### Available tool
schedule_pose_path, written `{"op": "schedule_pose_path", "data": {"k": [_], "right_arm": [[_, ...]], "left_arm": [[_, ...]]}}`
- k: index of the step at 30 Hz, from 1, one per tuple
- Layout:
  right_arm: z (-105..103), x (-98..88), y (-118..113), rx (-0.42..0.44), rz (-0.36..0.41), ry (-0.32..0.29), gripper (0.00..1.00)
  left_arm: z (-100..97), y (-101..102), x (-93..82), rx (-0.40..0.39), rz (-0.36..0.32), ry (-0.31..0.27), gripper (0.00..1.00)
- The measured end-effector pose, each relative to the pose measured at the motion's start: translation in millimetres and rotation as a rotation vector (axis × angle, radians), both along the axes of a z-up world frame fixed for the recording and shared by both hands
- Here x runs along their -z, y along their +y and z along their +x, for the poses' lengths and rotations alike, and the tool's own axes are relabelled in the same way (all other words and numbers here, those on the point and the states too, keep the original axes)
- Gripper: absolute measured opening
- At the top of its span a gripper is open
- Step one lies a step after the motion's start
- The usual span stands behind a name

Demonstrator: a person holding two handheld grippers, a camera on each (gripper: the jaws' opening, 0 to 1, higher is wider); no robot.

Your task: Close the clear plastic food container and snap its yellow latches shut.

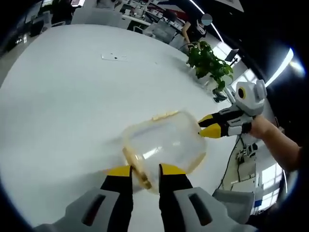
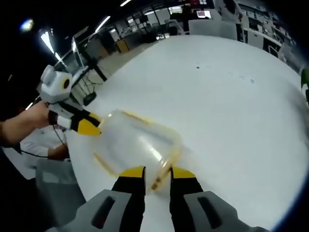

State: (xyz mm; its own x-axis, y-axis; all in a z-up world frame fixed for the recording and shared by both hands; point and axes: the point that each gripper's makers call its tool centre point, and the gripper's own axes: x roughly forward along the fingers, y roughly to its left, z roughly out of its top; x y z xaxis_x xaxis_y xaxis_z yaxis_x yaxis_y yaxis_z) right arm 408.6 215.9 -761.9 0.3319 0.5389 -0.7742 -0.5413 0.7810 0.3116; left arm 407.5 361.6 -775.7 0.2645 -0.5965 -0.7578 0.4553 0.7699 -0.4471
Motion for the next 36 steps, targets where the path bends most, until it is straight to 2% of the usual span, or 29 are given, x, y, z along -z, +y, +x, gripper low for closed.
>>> {"op": "schedule_pose_path", "data": {"k": [6, 10, 12, 20, 25, 27, 30, 31, 32, 34, 36], "right_arm": [[-2, 0.2, 2, -0.007, -0.030, 0.004, 0.17], [-5, 2.1, 0, 0.015, -0.044, 0.039, 0.17], [-8, 2.3, 1, 0.030, -0.046, 0.054, 0.17], [-13, 2.6, 2, 0.034, -0.089, 0.085, 0.17], [-13, 2.7, 1, 0.016, -0.076, 0.107, 0.18], [-14, 2.7, 1, 0.014, -0.068, 0.103, 0.18], [-16, 1.9, 1, 0.002, -0.053, 0.079, 0.18], [-16, 1.9, 0, -0.002, -0.046, 0.071, 0.19], [-17, 1.6, 1, -0.006, -0.038, 0.058, 0.19], [-15, 0.7, 1, -0.034, -0.035, 0.011, 0.19], [-16, -0.6, 0, -0.046, -0.029, -0.008, 0.19]], "left_arm": [[0.3, 1, -2.2, 0.010, -0.004, -0.019, 0.19], [1.7, 2, -3.3, 0.032, -0.019, -0.021, 0.20], [3.8, 2, -4.8, 0.067, -0.013, -0.037, 0.20], [3.8, 5, -7.9, 0.092, -0.017, -0.026, 0.20], [4.4, 5, -9.0, 0.093, -0.017, -0.028, 0.21], [4.7, 5, -9.7, 0.089, -0.007, -0.027, 0.21], [6.2, 6, -11.6, 0.150, 0.040, -0.086, 0.22], [5.3, 5, -12.5, 0.148, 0.043, -0.087, 0.22], [4.7, 5, -13.1, 0.149, 0.047, -0.088, 0.23], [5.3, 5, -14.1, 0.168, 0.069, -0.115, 0.23], [5.5, 6, -15.8, 0.196, 0.095, -0.151, 0.22]]}}
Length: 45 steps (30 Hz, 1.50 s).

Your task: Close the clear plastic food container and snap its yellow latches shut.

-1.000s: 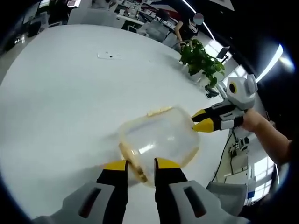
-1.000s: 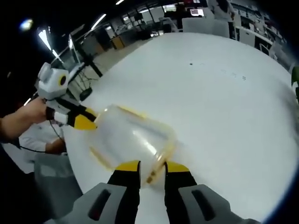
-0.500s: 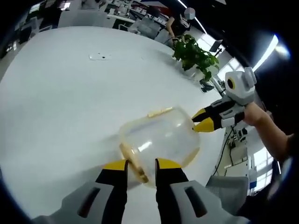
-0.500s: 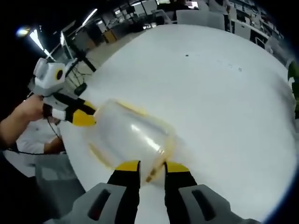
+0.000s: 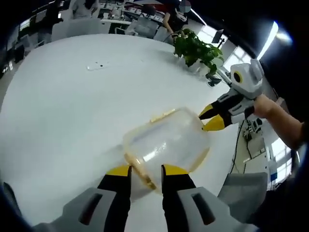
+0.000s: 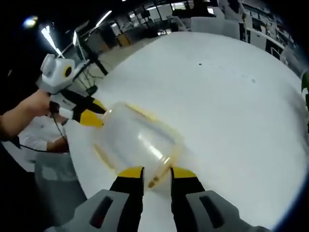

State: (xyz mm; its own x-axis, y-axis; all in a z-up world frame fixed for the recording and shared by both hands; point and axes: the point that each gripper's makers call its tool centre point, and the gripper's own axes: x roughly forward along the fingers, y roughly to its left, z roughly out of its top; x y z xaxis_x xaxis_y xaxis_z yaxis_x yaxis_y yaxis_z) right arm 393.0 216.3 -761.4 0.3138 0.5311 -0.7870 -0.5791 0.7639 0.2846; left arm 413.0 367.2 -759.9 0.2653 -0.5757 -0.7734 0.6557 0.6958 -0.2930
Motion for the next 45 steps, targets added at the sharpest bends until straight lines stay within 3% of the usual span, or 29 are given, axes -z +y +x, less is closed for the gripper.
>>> {"op": "schedule_pose_path", "data": {"k": [2, 6, 11, 20, 28, 33, 40, 45], "right_arm": [[1, -0.7, -1, -0.003, 0.002, -0.004, 0.18], [2, -4.6, 0, -0.075, -0.025, -0.054, 0.18], [7, -11.5, 4, -0.103, 0.012, -0.076, 0.20], [18, -20.3, 14, -0.160, 0.029, -0.129, 0.20], [15, -21.0, 25, -0.273, 0.019, -0.171, 0.26], [8, -24.4, 40, -0.354, 0.040, -0.190, 0.29], [8, -21.7, 62, -0.443, 0.027, -0.222, 0.29], [11, -21.8, 74, -0.461, 0.035, -0.240, 0.30]], "left_arm": [[2.4, 2, -1.7, 0.030, 0.022, -0.041, 0.21], [4.4, 1, -6.5, 0.045, 0.019, -0.070, 0.21], [10.9, -9, -24.7, 0.068, -0.036, -0.128, 0.21], [6.6, -25, -31.2, 0.260, 0.011, -0.228, 0.21], [1.0, -39, -28.4, 0.329, 0.021, -0.230, 0.21], [-7.7, -43, -25.9, 0.446, 0.086, -0.274, 0.21], [-14.6, -52, -20.9, 0.478, 0.089, -0.264, 0.19], [-17.4, -58, -22.6, 0.514, 0.090, -0.267, 0.19]]}}
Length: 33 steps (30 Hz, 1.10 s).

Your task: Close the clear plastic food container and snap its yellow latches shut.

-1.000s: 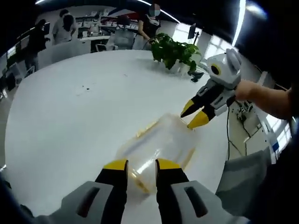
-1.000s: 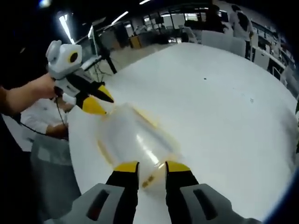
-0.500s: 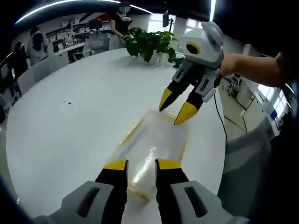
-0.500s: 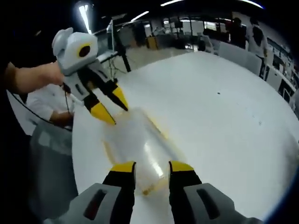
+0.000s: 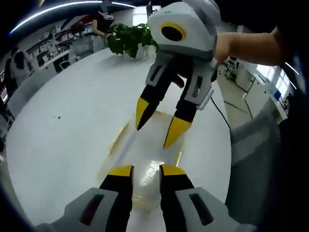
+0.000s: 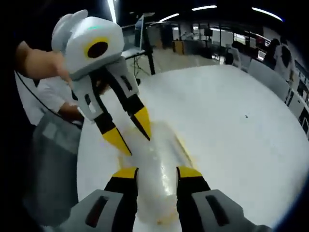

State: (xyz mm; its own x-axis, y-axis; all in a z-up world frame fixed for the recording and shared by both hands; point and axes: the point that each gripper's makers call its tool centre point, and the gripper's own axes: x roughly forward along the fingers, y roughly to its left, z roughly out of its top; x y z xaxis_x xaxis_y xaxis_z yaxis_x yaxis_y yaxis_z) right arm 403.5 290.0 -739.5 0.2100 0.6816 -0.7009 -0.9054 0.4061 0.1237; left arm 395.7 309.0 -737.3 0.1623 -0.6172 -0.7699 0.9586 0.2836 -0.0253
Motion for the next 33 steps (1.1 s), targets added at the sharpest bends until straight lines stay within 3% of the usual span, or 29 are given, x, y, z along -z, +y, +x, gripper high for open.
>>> {"op": "schedule_pose_path", "data": {"k": [8, 20, 23, 26, 30, 33], "right_arm": [[7, 4.9, 5, -0.010, -0.017, -0.026, 0.32], [22, 12.0, 3, 0.025, -0.027, 0.000, 0.35], [25, 10.8, 3, 0.032, -0.019, 0.002, 0.35], [24, 8.9, 5, 0.045, 0.001, 0.033, 0.39], [29, 4.5, 7, 0.039, -0.002, 0.017, 0.42], [33, 7.5, 7, 0.033, -0.015, 0.021, 0.43]], "left_arm": [[-10.2, -2, 3.4, 0.047, 0.036, -0.001, 0.20], [-23.0, -4, 11.5, 0.113, 0.081, 0.006, 0.22], [-20.9, -4, 11.2, 0.112, 0.108, -0.040, 0.28], [-23.8, -11, 5.4, 0.120, 0.086, -0.079, 0.32], [-22.8, -6, 15.9, 0.170, 0.181, -0.151, 0.32], [-29.2, -7, 22.0, 0.176, 0.185, -0.128, 0.33]]}}
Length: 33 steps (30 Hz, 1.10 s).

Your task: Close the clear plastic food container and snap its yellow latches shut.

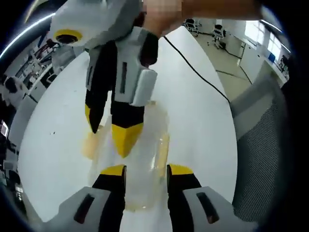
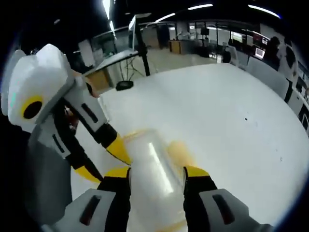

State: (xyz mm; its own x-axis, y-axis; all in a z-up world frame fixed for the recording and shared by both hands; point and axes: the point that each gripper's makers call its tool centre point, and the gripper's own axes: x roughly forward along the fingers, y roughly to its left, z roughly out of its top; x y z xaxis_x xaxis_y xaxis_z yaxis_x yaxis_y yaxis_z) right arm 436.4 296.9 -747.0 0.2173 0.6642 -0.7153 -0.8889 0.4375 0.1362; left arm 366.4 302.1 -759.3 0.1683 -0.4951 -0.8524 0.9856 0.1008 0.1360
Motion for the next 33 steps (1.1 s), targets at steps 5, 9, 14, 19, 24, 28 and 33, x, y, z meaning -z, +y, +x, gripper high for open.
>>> {"op": "schedule_pose_path", "data": {"k": [5, 9, 14, 19, 24, 28, 33], "right_arm": [[0, 4.7, 0, -0.028, -0.038, 0.026, 0.45], [0, 6.3, 0, -0.037, -0.045, 0.051, 0.45], [0, 9.8, -2, -0.067, -0.076, 0.069, 0.45], [1, 7.8, -3, -0.088, -0.091, 0.077, 0.44], [8, -2.4, -2, -0.089, -0.105, 0.099, 0.41], [9, -0.2, -2, -0.122, -0.158, 0.159, 0.42], [11, 8.2, 1, -0.218, -0.253, 0.144, 0.42]], "left_arm": [[0.1, 0, -1.1, -0.003, -0.004, -0.010, 0.35], [1.9, 0, -0.7, -0.014, -0.003, -0.019, 0.36], [4.3, -1, -0.8, -0.029, -0.004, -0.030, 0.36], [2.5, -1, -0.7, -0.023, 0.008, -0.037, 0.37], [2.3, -2, -7.6, -0.032, -0.001, -0.042, 0.38], [-0.9, -5, -7.4, -0.018, 0.012, -0.053, 0.40], [7.6, -11, -5.6, 0.039, 0.057, -0.189, 0.46]]}}
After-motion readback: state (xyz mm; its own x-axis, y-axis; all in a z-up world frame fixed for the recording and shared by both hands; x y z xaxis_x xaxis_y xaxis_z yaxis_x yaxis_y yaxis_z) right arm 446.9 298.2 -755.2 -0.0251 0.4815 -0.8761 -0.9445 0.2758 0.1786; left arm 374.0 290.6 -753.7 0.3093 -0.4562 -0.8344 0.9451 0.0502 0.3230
